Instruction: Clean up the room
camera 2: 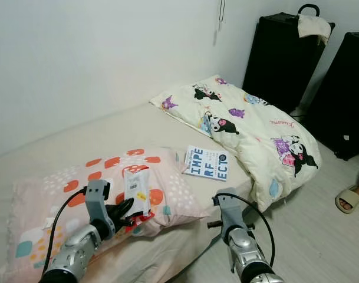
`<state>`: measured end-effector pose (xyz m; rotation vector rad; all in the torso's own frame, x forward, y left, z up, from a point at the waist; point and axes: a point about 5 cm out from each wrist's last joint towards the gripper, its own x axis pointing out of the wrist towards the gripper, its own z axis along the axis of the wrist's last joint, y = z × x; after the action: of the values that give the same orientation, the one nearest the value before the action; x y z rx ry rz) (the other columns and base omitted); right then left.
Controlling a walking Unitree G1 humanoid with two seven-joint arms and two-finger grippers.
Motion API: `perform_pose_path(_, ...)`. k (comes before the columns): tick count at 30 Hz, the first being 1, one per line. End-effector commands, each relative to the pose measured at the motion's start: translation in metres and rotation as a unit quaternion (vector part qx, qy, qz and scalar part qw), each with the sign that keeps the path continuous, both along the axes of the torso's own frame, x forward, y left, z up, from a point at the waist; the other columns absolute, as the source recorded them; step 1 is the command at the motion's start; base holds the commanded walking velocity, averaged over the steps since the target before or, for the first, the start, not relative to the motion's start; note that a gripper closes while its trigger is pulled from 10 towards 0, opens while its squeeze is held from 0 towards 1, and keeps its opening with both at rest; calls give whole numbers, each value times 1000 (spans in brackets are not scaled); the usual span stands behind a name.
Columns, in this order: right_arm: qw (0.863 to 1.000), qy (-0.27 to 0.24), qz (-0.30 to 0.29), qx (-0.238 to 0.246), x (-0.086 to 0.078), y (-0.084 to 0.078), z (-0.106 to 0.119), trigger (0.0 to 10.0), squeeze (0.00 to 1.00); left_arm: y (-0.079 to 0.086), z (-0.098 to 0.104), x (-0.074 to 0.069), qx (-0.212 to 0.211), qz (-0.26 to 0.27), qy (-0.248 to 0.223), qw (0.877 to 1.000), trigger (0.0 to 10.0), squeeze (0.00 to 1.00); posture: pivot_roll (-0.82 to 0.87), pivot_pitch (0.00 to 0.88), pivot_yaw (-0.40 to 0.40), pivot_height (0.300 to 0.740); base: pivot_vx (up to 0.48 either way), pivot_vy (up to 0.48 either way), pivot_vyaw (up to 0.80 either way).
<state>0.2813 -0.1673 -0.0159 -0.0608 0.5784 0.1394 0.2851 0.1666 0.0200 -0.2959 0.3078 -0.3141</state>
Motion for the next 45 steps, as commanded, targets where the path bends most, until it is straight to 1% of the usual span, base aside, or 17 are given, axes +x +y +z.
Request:
perform_pose_path(1,1000,2,0,23,-3,2,-3,10000,0,4,-5,-3,12,4,11,1000,10000,0,4,0,-52,732,0,0,0)
perform_pose_path(2,999,6,4,41,-5,4,-4,10000,0,2,-6,-3,13,7,13,1000,10000,0,1,0,-51,732,0,0,0)
perform_pose_path(3,999,6,4,41,-5,4,-4,10000,0,2,-6,-3,13,7,13,1000,10000,0,1,0,-51,732,0,0,0)
perform_pose_path(6,999,16,16,45,-10,8,-9,10000,0,-7,-8,-2,20,1,15,1000,10000,0,-2,0,-48,732,-287,0,0)
perform_pose_path(7,999,16,16,45,-10,8,-9,10000,0,-7,-8,-2,20,1,15,1000,10000,0,-2,0,-48,732,-296,0,0)
perform_pose_path(8,998,22,26,49,-13,10,-11,10000,0,-11,-9,-3,23,-4,16,1000,10000,0,-3,0,-46,732,-292,0,663)
perform_pose_path(9,998,30,41,43,-18,13,-15,10000,0,-16,-12,-6,28,-9,17,999,10000,0,-4,0,-44,732,0,0,663)
perform_pose_path(11,998,32,43,41,-19,14,-16,10000,0,-17,-12,-6,29,-9,17,999,10000,0,-4,0,-44,732,0,0,663)
perform_pose_path(14,998,32,46,42,-19,14,-16,10000,0,-19,-13,-7,31,-11,18,999,10000,0,-5,0,-42,732,0,0,663)
perform_pose_path(16,997,33,54,46,-18,15,-16,10000,0,-26,-16,-9,40,-24,20,999,10000,0,-7,0,-42,732,0,0,663)
perform_pose_path(18,997,33,54,46,-18,15,-16,10000,0,-26,-16,-9,40,-24,20,999,10000,0,-7,0,-42,732,0,0,663)
perform_pose_path(22,995,30,84,41,-17,20,-14,10000,0,-31,-16,-9,47,-39,19,998,10000,0,0,0,-44,732,0,0,663)
perform_pose_path(24,994,21,102,40,-15,24,-12,10000,0,-36,-16,-9,56,-55,16,997,10000,0,1,0,-43,732,0,0,659)
perform_pose_path(27,993,18,113,32,-15,26,-11,10000,0,-42,-16,-8,73,-78,14,994,10000,0,4,0,-40,732,0,0,665)
perform_pose_path(28,993,18,113,32,-15,26,-11,10000,0,-42,-16,-8,73,-78,14,994,10000,0,4,0,-40,732,0,0,669)
perform_pose_path(29,992,19,118,27,-15,27,-11,10000,0,-45,-17,-8,81,-92,16,992,10000,0,5,0,-39,732,0,0,663)
perform_pose_path(45,991,21,127,33,-16,29,-12,10000,0,-48,-19,-9,82,-100,23,991,10000,0,5,10,-38,732,0,0,663)
